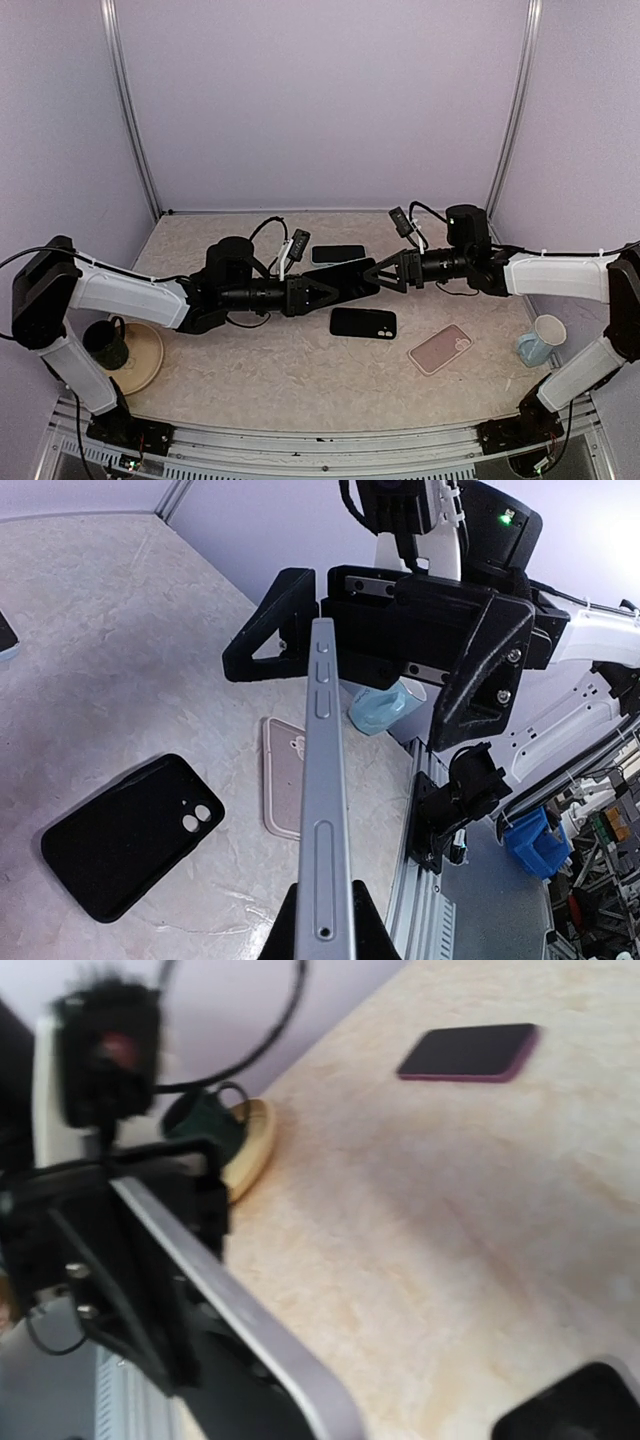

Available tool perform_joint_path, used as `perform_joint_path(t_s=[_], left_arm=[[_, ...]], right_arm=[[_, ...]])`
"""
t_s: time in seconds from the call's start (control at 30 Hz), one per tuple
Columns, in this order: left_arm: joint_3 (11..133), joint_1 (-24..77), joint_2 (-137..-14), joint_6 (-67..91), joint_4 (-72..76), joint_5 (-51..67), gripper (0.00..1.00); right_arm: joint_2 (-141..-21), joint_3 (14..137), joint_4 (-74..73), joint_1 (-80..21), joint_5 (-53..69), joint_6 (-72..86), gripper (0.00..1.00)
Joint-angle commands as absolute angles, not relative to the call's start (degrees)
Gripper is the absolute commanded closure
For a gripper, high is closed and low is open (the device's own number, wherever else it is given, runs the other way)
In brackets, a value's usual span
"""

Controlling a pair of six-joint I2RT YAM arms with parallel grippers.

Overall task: Put the phone into the phone case
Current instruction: Pass from the right arm to the left, then install the phone on the phone case.

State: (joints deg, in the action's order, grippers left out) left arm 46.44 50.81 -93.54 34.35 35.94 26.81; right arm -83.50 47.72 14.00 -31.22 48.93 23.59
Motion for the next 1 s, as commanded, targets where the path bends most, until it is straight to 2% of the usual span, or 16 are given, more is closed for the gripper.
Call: perform_joint_path(t_s=[0.0,0.3,0.43,0.6,0.97], left_arm=[[46.19,51.36,-90.73,31.70,35.58,24.39,1.00],[47.51,53.00,-91.42,29.87,30.56,22.17,1.00],[49.03,53.74,-92.81,28.69,26.18,20.97,1.00],[51.66,53.79,-94.61,27.19,21.95,21.98,1.00],[55.14,49.87,-97.59,28.48,19.27,23.44,1.00]], right_arm=[[-80.43,46.79,10.91,-30.96,43.08,23.26,0.00],[-80.24,47.95,3.14,-30.43,37.64,24.86,0.00],[-80.23,45.91,4.00,-29.49,37.81,26.82,0.00],[-79.40,45.31,0.57,-29.18,30.75,28.17,0.00],[-79.97,42.24,-3.25,-29.10,25.18,32.01,0.00]])
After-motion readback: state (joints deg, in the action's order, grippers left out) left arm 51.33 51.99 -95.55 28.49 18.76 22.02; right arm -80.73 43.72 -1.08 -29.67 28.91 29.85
